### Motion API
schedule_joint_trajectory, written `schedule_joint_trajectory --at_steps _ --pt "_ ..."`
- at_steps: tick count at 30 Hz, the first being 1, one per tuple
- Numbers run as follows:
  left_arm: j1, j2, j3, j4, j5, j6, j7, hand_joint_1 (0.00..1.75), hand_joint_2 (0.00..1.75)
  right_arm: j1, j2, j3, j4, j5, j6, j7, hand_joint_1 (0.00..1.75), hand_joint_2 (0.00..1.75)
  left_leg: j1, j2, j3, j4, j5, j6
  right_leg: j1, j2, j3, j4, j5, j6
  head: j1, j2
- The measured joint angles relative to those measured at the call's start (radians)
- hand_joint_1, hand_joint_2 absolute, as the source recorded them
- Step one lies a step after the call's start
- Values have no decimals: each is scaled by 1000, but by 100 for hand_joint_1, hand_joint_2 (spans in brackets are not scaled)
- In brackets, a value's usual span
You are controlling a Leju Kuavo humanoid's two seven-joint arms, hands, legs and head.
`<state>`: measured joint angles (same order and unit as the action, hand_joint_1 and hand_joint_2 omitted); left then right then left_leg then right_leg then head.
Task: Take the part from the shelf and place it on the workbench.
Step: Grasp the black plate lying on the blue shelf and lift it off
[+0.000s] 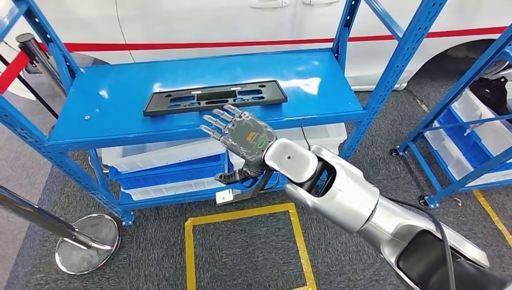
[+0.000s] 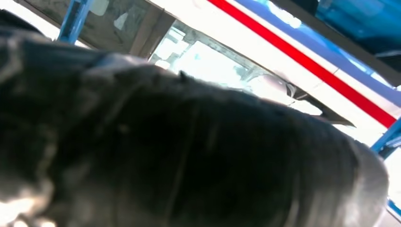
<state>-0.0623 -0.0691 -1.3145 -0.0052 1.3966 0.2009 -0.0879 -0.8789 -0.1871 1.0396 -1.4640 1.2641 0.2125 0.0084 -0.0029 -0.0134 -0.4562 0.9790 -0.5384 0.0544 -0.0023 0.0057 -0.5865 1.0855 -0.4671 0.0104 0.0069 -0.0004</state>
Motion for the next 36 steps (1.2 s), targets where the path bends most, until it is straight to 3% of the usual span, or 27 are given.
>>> schedule_joint_trajectory --at_steps 2,4,6,7,9,11,12,15,16,18,20,21,22,23,26,27,28,30,32,36 --pt "1 1 0 1 0 5 1 0 0 -6 -1 2 2 -1 0 0 0 0 3 0 14 -6 -2 4 -3 0 -60 88 -30 4 0 0" --pt "2 3 0 1 0 6 2 0 0 -8 -1 5 5 -1 0 0 0 0 6 -1 20 -6 -8 2 -8 0 -140 191 -58 9 0 0" --pt "4 4 0 1 0 5 2 0 0 -7 -1 9 8 -2 0 0 0 0 9 -3 32 -6 -20 -3 -14 -1 -192 228 -41 14 0 0" --pt "5 4 0 1 0 5 2 0 0 -6 -2 12 9 -2 0 0 0 0 12 -5 43 -6 -28 -7 -17 -1 -199 206 -15 16 0 0" --pt "8 4 -1 1 0 6 2 0 0 -6 -5 15 13 -2 0 0 0 0 18 -9 71 -6 -54 -18 -23 -4 -184 87 74 20 0 0" --pt "8 4 -1 2 0 10 5 0 0 -4 -12 17 18 -2 1 0 0 0 21 -10 94 -5 -81 -35 -18 -5 -172 -4 133 15 -4 0" --pt "7 4 -1 2 0 13 7 0 0 -2 -13 19 20 -3 1 -1 0 0 23 -9 100 -8 -91 -44 -14 -5 -172 -19 143 8 -5 0" --pt "0 4 -2 2 0 19 13 0 0 -8 -14 23 19 -6 1 -1 0 0 27 -5 103 10 -77 -66 -7 -3 -153 -22 111 -22 -6 0" --pt "-2 4 -3 2 0 19 14 0 0 -10 -16 23 19 -7 1 0 0 0 27 -2 83 54 -61 -71 -8 -3 -137 -30 102 -31 -6 0" --pt "-5 5 -4 2 0 19 16 0 0 -8 -17 25 21 -10 2 -1 0 0 28 4 1 185 -57 -78 -11 -4 -98 -52 86 -40 -6 0" --pt "-4 5 -7 2 0 22 15 0 0 -3 -17 29 23 -11 5 -3 0 0 28 5 -88 274 -120 -81 -11 -4 -61 -67 69 -44 -6 0" --pt "-3 5 -9 2 0 24 14 0 0 -2 -17 32 24 -11 7 -3 0 0 27 6 -122 284 -151 -81 -10 -3 -43 -71 59 -44 -6 0" --pt "-1 5 -12 2 0 26 11 0 0 -3 -17 33 24 -12 9 -3 0 0 26 6 -145 270 -162 -78 -9 -2 -27 -73 49 -44 -6 0" --pt "1 5 -16 2 0 28 6 0 0 -3 -17 33 24 -13 12 -3 0 0 24 6 -157 232 -139 -74 -8 -1 -12 -73 38 -44 -6 0" --pt "6 10 -23 5 0 30 -7 0 0 -3 -18 33 23 -14 19 -1 0 0 13 7 -165 72 56 -48 -4 1 20 -70 9 -36 -6 0" --pt "5 12 -24 6 0 31 -10 0 0 -3 -18 34 22 -14 20 -1 0 0 9 7 -165 44 100 -41 -3 2 23 -69 2 -30 -6 0" --pt "5 14 -24 7 0 32 -12 0 0 -4 -19 35 21 -15 21 0 0 0 5 6 -165 34 119 -38 -3 3 25 -68 -4 -24 -6 0" --pt "3 13 -25 7 0 33 -16 0 0 -8 -19 36 16 -16 22 0 0 0 6 5 -160 30 125 -43 -2 3 25 -67 -7 -22 -6 0" --pt "2 13 -26 7 0 31 -19 0 0 -13 -19 36 10 -17 22 0 0 0 6 3 -159 26 127 -46 -1 0 28 -69 -8 -26 -5 0" --pt "-2 14 -26 7 0 22 -20 0 0 -17 -19 36 5 -19 27 0 0 0 3 1 -159 27 120 -39 -3 -3 35 -81 -12 -24 -5 0"
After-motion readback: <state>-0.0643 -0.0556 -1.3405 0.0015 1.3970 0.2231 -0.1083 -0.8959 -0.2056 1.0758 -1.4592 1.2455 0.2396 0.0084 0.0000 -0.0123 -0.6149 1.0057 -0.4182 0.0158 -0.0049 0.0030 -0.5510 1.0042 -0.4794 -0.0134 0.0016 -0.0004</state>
